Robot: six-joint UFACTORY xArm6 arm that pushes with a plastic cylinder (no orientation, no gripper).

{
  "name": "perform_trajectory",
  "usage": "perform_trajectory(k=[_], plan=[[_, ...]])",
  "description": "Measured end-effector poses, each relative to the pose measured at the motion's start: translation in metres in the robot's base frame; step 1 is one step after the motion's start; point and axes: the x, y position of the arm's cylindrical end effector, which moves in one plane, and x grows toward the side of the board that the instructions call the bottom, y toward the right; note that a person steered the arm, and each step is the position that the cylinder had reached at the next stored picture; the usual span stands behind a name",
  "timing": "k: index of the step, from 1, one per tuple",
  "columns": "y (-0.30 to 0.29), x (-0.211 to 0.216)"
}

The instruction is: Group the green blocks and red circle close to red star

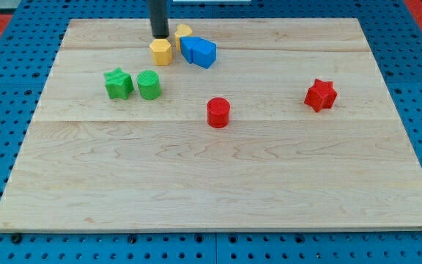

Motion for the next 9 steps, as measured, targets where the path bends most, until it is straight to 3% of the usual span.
perform_trajectory(k=[1, 3, 4, 5, 6, 7, 8, 9], plan=[[-0.019, 0.028], [0.007, 0.038], [-0.093, 0.051], [-0.089, 0.112], [-0.046, 0.133], [0.005, 0.133], [-0.041, 0.109], [-0.009, 0.102]])
